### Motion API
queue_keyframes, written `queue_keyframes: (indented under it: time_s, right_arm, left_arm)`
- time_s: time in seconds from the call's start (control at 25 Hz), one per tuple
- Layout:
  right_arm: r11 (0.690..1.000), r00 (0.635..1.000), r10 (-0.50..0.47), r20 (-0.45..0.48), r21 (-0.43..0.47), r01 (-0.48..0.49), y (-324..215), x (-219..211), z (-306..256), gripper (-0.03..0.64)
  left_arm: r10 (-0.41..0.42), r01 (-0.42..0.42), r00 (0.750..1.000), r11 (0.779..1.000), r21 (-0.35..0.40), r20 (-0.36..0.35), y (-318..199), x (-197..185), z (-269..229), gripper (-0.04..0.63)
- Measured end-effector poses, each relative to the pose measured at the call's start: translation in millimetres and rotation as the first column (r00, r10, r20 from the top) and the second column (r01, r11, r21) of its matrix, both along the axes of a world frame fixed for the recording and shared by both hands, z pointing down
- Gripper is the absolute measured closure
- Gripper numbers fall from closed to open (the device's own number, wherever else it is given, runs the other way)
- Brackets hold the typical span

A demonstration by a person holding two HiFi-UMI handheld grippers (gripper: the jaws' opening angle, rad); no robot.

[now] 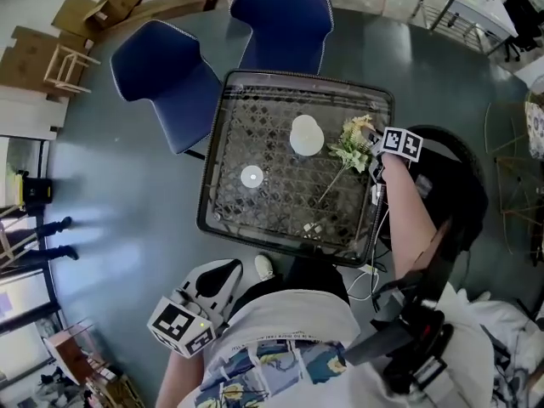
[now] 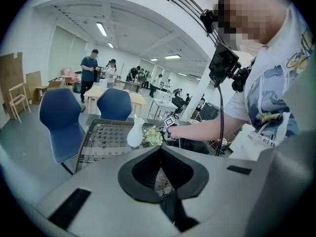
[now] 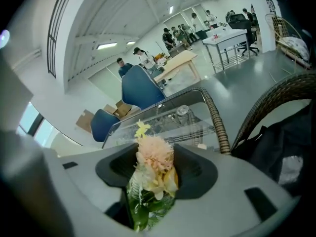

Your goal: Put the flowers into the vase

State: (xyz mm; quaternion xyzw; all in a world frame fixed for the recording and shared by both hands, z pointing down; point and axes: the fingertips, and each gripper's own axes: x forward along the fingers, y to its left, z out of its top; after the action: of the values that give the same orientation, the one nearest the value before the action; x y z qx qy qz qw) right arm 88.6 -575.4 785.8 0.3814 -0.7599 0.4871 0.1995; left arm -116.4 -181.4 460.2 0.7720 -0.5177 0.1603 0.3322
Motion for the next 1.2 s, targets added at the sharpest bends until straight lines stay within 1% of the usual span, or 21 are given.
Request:
queue_keyframes:
  time_s: [0.04, 0.08, 0.12, 0.16, 0.28, 0.36, 0.48, 0.6, 0.68, 0.76, 0.92, 1.0, 1.08, 1.2]
  right_arm:
    - [1.0, 1.0, -0.005, 0.007, 0.013, 0.005, 0.3, -0.8, -1.9, 0.41]
    - [0.999, 1.0, -0.014, 0.006, 0.032, 0.013, 1.0, -1.1, -5.6, 0.48]
    - [0.998, 1.0, -0.023, -0.001, 0.055, 0.023, 1.5, -1.1, -11.1, 0.514]
    - [0.996, 0.999, -0.033, -0.012, 0.081, 0.034, 2.0, -1.0, -18.1, 0.533]
    - [0.983, 0.996, -0.055, -0.069, 0.173, 0.067, 7.9, -0.3, -45.2, 0.548]
    - [0.966, 0.992, -0.059, -0.114, 0.245, 0.085, 15.6, 4.5, -69.4, 0.552]
    - [0.924, 0.984, -0.038, -0.173, 0.368, 0.1, 22.2, 18.6, -126.9, 0.555]
    - [0.875, 0.981, -0.019, -0.192, 0.472, 0.109, 29.3, 18.7, -194.0, 0.555]
    - [0.831, 0.976, -0.011, -0.217, 0.542, 0.13, 38.7, 14.7, -239.1, 0.555]
    - [0.774, 0.971, -0.004, -0.239, 0.614, 0.155, 49.0, 6.3, -284.9, 0.555]
    - [0.657, 0.971, -0.018, -0.238, 0.729, 0.191, 71.0, -20.4, -364.4, 0.557]
    - [0.593, 0.972, -0.018, -0.235, 0.78, 0.2, 80.8, -33.8, -400.0, 0.557]
    - [0.521, 0.97, -0.011, -0.242, 0.827, 0.212, 89.3, -48.1, -430.7, 0.557]
    - [0.411, 0.961, -0.001, -0.277, 0.876, 0.252, 96.1, -69.9, -459.8, 0.557]
  left_arm:
    - [0.0, 0.0, 1.0, 1.0, 0.003, -0.001, 0.6, -1.3, 1.5, 0.586]
    - [0.003, -0.003, 1.0, 1.0, 0.007, -0.004, 1.1, -2.2, 2.6, 0.586]
    - [0.01, -0.01, 1.0, 1.0, 0.012, -0.008, 1.5, -2.6, 2.9, 0.586]
    - [0.018, -0.018, 1.0, 1.0, 0.02, -0.013, 1.9, -2.9, 2.4, 0.586]
    - [0.046, -0.045, 0.999, 0.998, 0.051, -0.023, 7.4, -6.7, -0.6, 0.586]
    - [0.066, -0.063, 0.998, 0.995, 0.079, -0.025, 15.2, -8.3, -3.9, 0.586]
    - [0.085, -0.08, 0.996, 0.988, 0.134, -0.031, 23.2, -12.9, -15.6, 0.586]
    - [0.101, -0.092, 0.994, 0.982, 0.168, -0.047, 29.5, -20.3, -30.9, 0.586]
    - [0.121, -0.111, 0.992, 0.976, 0.188, -0.044, 35.6, -26.1, -39.5, 0.586]
    - [0.134, -0.122, 0.99, 0.97, 0.211, -0.047, 42.7, -32.2, -46.1, 0.586]
    - [0.165, -0.149, 0.985, 0.957, 0.25, -0.045, 57.7, -33.0, -49.3, 0.586]
    - [0.175, -0.157, 0.984, 0.951, 0.265, -0.043, 62.6, -34.8, -50.0, 0.586]
    - [0.179, -0.162, 0.983, 0.949, 0.272, -0.041, 67.3, -37.4, -51.0, 0.586]
    - [0.179, -0.162, 0.983, 0.948, 0.275, -0.037, 73.8, -37.8, -52.5, 0.586]
